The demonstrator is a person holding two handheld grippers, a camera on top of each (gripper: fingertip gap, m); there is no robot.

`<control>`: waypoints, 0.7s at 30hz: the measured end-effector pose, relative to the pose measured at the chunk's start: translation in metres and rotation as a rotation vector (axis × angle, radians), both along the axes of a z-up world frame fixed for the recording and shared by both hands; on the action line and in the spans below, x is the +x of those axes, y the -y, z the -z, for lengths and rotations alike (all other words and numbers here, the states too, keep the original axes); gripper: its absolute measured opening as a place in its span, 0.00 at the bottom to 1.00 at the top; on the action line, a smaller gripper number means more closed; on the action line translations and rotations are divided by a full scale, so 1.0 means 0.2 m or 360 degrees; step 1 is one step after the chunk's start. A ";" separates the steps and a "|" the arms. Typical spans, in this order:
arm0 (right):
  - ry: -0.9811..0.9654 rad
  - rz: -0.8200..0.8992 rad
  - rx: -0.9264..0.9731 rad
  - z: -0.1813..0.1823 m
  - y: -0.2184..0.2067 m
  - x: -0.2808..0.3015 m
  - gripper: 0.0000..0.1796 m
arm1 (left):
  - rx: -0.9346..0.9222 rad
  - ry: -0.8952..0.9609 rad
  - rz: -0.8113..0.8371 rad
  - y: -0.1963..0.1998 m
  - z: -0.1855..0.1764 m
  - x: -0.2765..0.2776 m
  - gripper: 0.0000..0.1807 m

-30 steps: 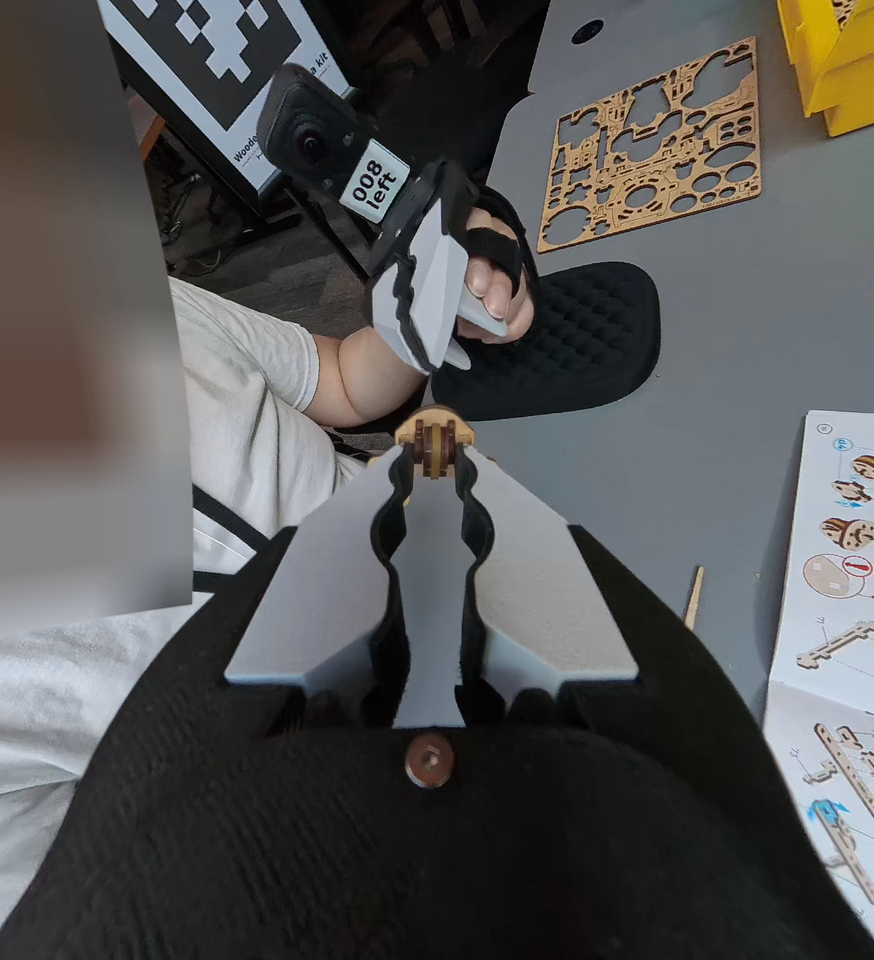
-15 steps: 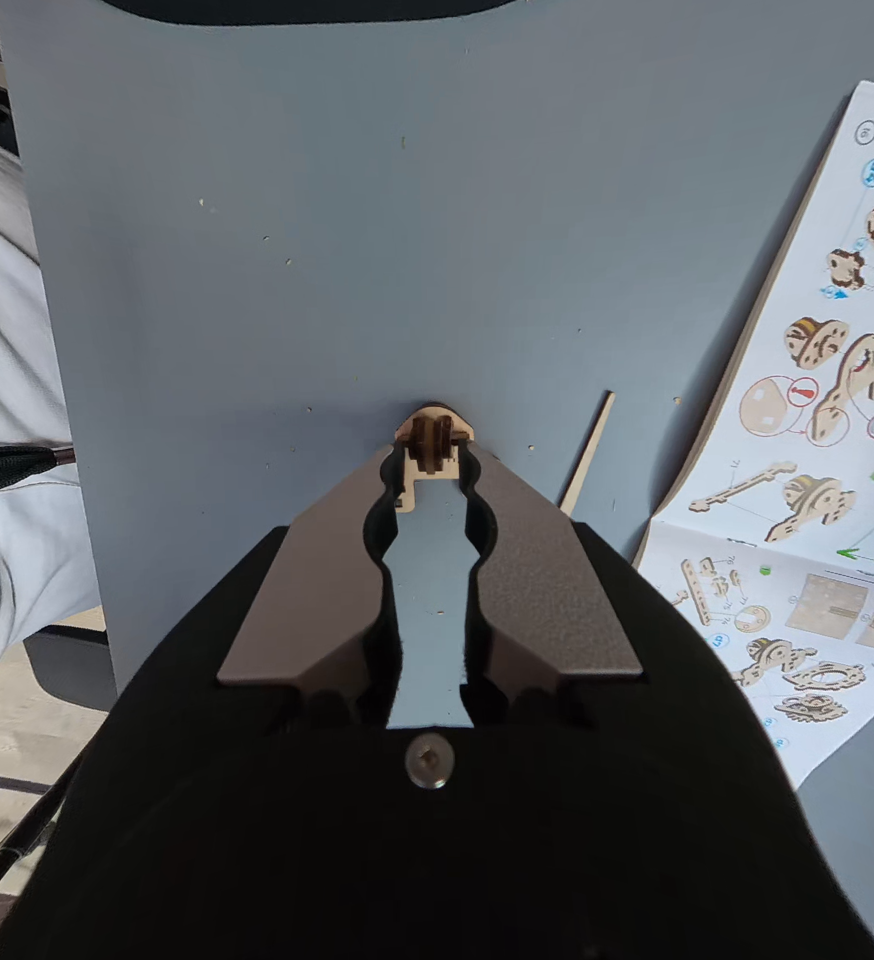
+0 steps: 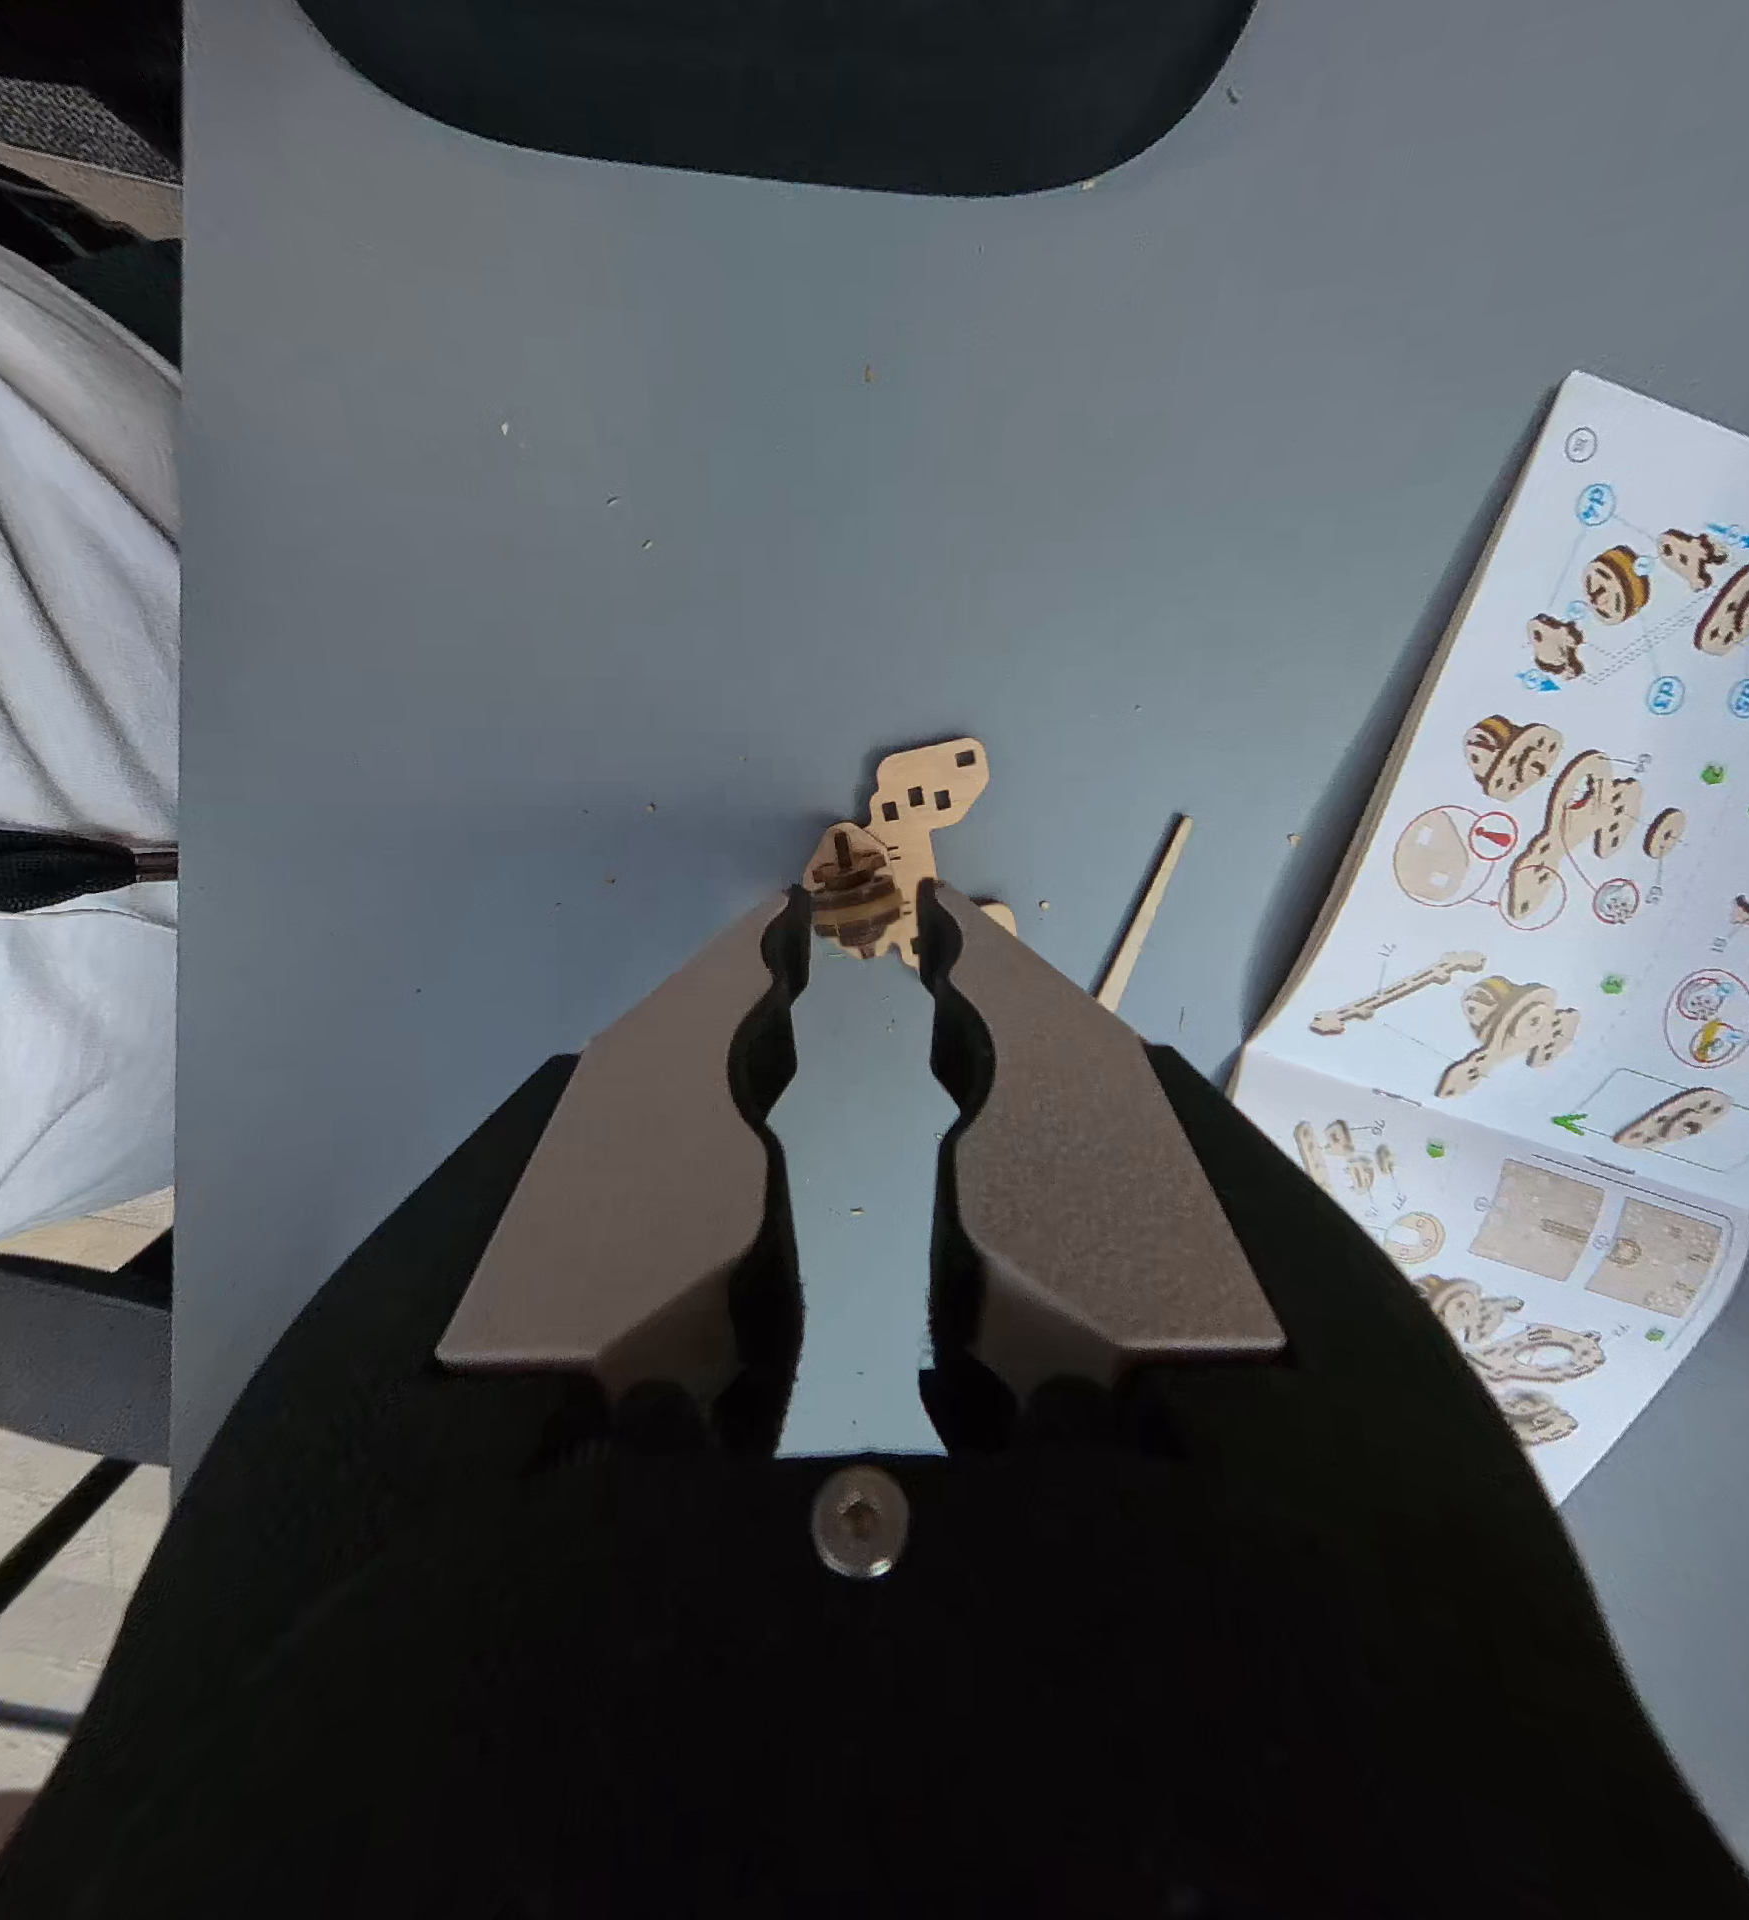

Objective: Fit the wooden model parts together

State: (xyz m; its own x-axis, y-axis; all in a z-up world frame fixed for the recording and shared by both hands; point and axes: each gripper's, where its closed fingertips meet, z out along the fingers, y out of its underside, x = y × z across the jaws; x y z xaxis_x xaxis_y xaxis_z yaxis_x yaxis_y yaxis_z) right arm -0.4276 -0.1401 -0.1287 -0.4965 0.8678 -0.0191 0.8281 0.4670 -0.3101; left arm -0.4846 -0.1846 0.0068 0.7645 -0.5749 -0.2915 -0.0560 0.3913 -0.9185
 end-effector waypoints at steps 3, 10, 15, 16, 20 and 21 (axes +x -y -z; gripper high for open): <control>-0.0070 0.0069 -0.0068 -0.07 -0.01 0.01 0.11 | 0.0000 0.0007 0.0001 0.00 0.00 0.00 0.00; -0.0042 0.0036 -0.0023 0.01 0.02 0.03 0.13 | 0.0000 0.0001 0.0003 0.00 0.00 0.00 0.00; 0.0011 0.0006 0.0091 0.07 0.00 0.01 0.14 | 0.0001 0.0003 0.0003 0.00 0.00 0.00 0.00; 0.0027 -0.0003 0.0104 0.09 0.00 0.01 0.14 | 0.0002 0.0003 0.0002 0.00 0.00 0.00 0.00; 0.0052 -0.0047 0.0118 0.12 0.00 0.01 0.11 | 0.0001 0.0000 0.0005 0.00 0.00 0.00 0.00; 0.0050 -0.0058 0.0126 0.12 0.01 0.00 0.11 | 0.0001 0.0000 0.0006 0.00 0.00 0.00 0.00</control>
